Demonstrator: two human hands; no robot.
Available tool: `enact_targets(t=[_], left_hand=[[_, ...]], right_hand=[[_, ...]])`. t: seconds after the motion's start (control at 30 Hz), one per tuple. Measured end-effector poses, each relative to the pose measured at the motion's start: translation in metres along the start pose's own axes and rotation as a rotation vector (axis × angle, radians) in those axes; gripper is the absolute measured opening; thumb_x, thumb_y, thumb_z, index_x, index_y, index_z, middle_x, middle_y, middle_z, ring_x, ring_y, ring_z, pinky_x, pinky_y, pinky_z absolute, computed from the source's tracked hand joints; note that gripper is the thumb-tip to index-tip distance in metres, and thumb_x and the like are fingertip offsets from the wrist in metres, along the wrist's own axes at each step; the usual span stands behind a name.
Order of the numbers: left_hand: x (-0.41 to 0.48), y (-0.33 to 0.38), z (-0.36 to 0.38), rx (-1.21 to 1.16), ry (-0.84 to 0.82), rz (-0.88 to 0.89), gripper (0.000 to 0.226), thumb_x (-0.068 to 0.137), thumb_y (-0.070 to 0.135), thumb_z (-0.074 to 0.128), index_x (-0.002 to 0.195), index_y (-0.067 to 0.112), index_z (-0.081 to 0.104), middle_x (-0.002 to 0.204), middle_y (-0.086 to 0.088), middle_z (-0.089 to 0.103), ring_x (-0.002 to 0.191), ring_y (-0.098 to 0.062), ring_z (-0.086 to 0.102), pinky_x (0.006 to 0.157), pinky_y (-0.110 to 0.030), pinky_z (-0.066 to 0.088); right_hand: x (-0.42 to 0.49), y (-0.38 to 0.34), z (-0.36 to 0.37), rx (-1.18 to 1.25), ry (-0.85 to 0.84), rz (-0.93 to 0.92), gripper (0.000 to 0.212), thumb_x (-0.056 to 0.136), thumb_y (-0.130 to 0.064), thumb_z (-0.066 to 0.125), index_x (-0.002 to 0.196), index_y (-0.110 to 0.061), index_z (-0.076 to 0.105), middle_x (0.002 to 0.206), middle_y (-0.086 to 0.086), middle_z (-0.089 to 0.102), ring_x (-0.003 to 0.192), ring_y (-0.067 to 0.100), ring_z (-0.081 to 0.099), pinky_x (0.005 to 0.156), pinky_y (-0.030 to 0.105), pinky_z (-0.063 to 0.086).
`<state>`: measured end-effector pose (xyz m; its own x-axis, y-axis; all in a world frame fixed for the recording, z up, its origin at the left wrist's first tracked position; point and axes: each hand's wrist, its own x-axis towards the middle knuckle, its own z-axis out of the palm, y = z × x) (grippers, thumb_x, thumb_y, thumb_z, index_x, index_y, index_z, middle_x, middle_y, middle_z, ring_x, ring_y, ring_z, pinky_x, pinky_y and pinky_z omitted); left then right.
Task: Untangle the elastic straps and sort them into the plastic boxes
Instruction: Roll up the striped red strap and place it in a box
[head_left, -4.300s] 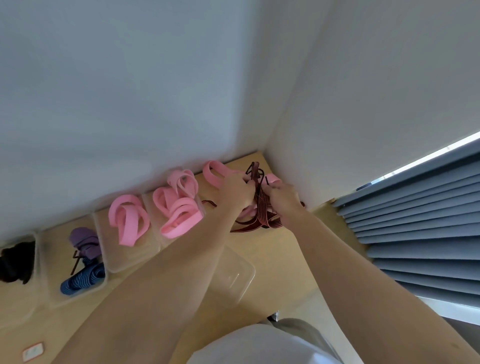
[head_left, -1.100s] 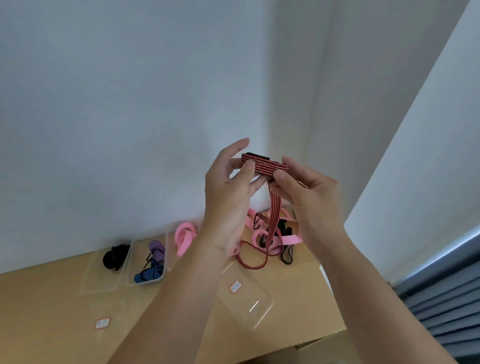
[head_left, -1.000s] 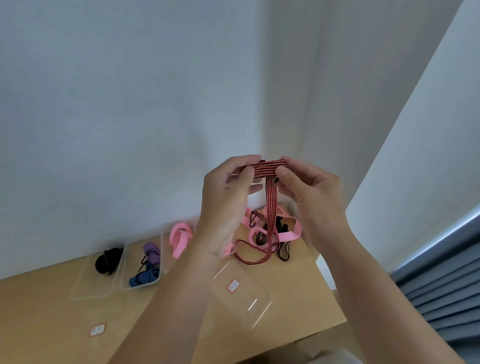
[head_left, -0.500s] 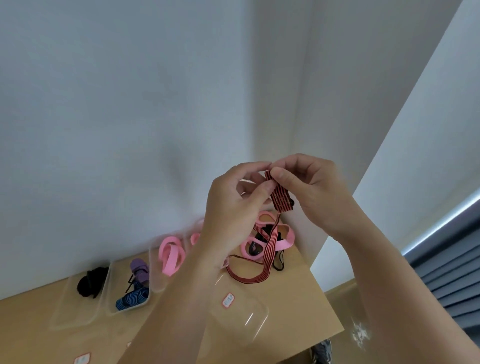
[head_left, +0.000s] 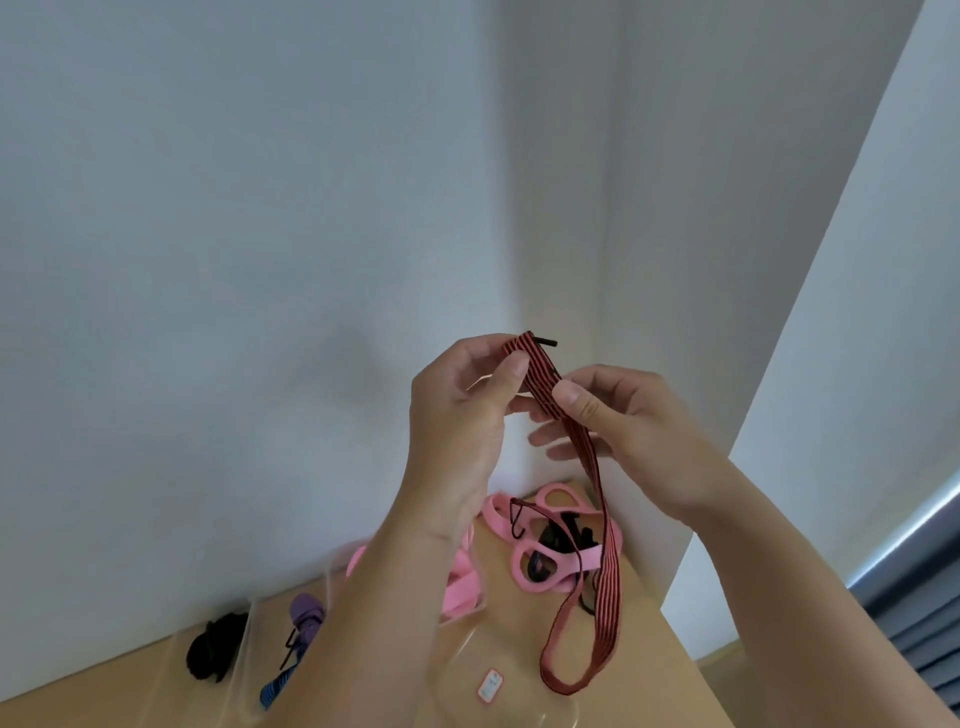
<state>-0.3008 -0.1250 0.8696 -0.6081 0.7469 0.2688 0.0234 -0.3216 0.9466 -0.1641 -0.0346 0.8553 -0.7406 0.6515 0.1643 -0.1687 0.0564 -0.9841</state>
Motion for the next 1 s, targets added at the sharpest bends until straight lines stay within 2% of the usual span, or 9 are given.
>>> enact_targets(t=[0.2,0.3,0.4,0.5,0.6,0.67,0.77,0.9,1.0], left_hand=[[0.009,0.003,-0.002,-0.02,-0.005,-0.033,0.009,0.097,0.0,0.065,0.103,0.004,0.071,0.093,-0.009,0.078,0.087,-0.025,0.076,0.076,-0.033,0.061],[0.01,0.007,-0.007,0.033,-0.088,-0.055,0.022,0.093,-0.001,0.069,0.111,0.013,0.07,0.092,-0.009,0.079,0.087,-0.024,0.076,0.083,-0.035,0.061],[0.013,0.012,-0.011,0.04,-0.082,-0.053,0.033,0.091,-0.001,0.072,0.119,0.017,0.07,0.095,-0.009,0.079,0.089,-0.025,0.076,0.087,-0.04,0.061],[0.013,0.014,-0.011,-0.105,-0.004,-0.048,0.033,0.088,-0.004,0.073,0.115,0.015,0.071,0.093,-0.01,0.077,0.091,-0.029,0.076,0.079,-0.036,0.062],[0.009,0.01,-0.01,-0.208,0.057,-0.01,0.029,0.086,-0.008,0.073,0.108,0.011,0.072,0.092,-0.012,0.075,0.09,-0.029,0.075,0.076,-0.035,0.062],[0.005,0.005,-0.009,-0.218,0.071,0.034,0.027,0.086,-0.01,0.071,0.106,0.009,0.07,0.091,-0.01,0.075,0.089,-0.025,0.075,0.077,-0.036,0.062],[-0.002,0.001,-0.014,-0.199,0.037,0.077,0.021,0.089,-0.009,0.069,0.104,0.005,0.068,0.098,-0.011,0.076,0.094,-0.026,0.075,0.081,-0.037,0.061],[-0.006,0.008,-0.04,-0.128,-0.101,-0.059,0.014,0.091,0.011,0.064,0.09,0.011,0.078,0.104,-0.019,0.077,0.094,-0.04,0.075,0.079,-0.039,0.062],[-0.004,0.016,-0.051,-0.015,-0.143,-0.2,0.021,0.086,0.029,0.071,0.08,0.011,0.079,0.099,-0.021,0.077,0.088,-0.038,0.076,0.072,-0.035,0.062]], right_hand=[[0.004,0.004,0.002,-0.097,0.001,-0.016,0.019,0.103,-0.016,0.056,0.106,-0.007,0.072,0.091,0.01,0.076,0.065,0.018,0.066,0.059,0.027,0.055],[0.007,0.007,0.004,-0.188,0.033,-0.065,0.02,0.104,-0.016,0.054,0.098,-0.016,0.073,0.088,0.003,0.077,0.06,0.011,0.058,0.052,0.02,0.043],[0.009,0.004,0.009,-0.178,0.05,-0.114,0.021,0.104,-0.018,0.055,0.095,-0.021,0.074,0.086,0.003,0.077,0.056,0.01,0.058,0.051,0.015,0.04],[0.009,0.001,0.014,-0.166,0.075,-0.138,0.019,0.1,-0.024,0.061,0.086,-0.023,0.074,0.075,0.001,0.075,0.051,0.011,0.054,0.049,0.017,0.039],[0.01,0.005,0.018,-0.199,0.141,-0.146,0.027,0.1,-0.026,0.062,0.08,-0.009,0.07,0.057,-0.004,0.06,0.049,0.013,0.041,0.048,0.021,0.035],[0.011,0.008,0.021,-0.213,0.173,-0.151,0.031,0.101,-0.026,0.06,0.081,-0.004,0.068,0.054,-0.005,0.054,0.05,0.014,0.038,0.048,0.023,0.032],[0.012,0.007,0.019,-0.254,0.168,-0.181,0.028,0.1,-0.023,0.062,0.074,-0.014,0.07,0.055,0.003,0.052,0.052,0.019,0.038,0.051,0.031,0.031],[0.015,-0.006,0.002,-0.477,0.126,-0.283,0.026,0.097,-0.019,0.065,0.084,-0.041,0.072,0.059,-0.018,0.061,0.049,0.006,0.044,0.05,0.016,0.035],[0.017,-0.011,-0.004,-0.615,0.031,-0.292,0.018,0.096,-0.019,0.067,0.1,-0.034,0.077,0.074,-0.014,0.069,0.056,0.0,0.055,0.054,0.007,0.037]])
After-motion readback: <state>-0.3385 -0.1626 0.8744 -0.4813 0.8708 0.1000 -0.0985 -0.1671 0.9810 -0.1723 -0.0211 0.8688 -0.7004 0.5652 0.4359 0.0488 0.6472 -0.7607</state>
